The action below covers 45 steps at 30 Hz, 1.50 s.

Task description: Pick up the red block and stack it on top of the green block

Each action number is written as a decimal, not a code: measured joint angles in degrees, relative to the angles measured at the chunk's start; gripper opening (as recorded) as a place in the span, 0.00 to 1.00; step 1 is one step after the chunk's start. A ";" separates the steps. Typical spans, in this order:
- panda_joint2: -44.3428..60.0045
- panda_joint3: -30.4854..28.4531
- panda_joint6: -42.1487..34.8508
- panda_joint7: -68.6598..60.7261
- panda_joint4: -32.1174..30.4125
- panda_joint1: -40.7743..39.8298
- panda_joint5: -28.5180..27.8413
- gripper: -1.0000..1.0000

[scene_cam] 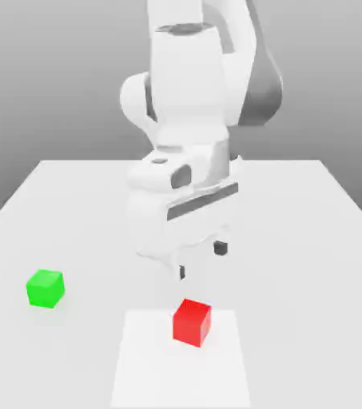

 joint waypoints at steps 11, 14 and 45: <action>16.53 4.96 13.08 -14.34 -2.35 -2.30 7.83 0.50; 20.64 8.97 16.48 -16.89 -1.87 -5.38 11.44 0.00; -2.84 -14.83 -4.14 -6.69 -3.47 -31.13 -12.53 0.00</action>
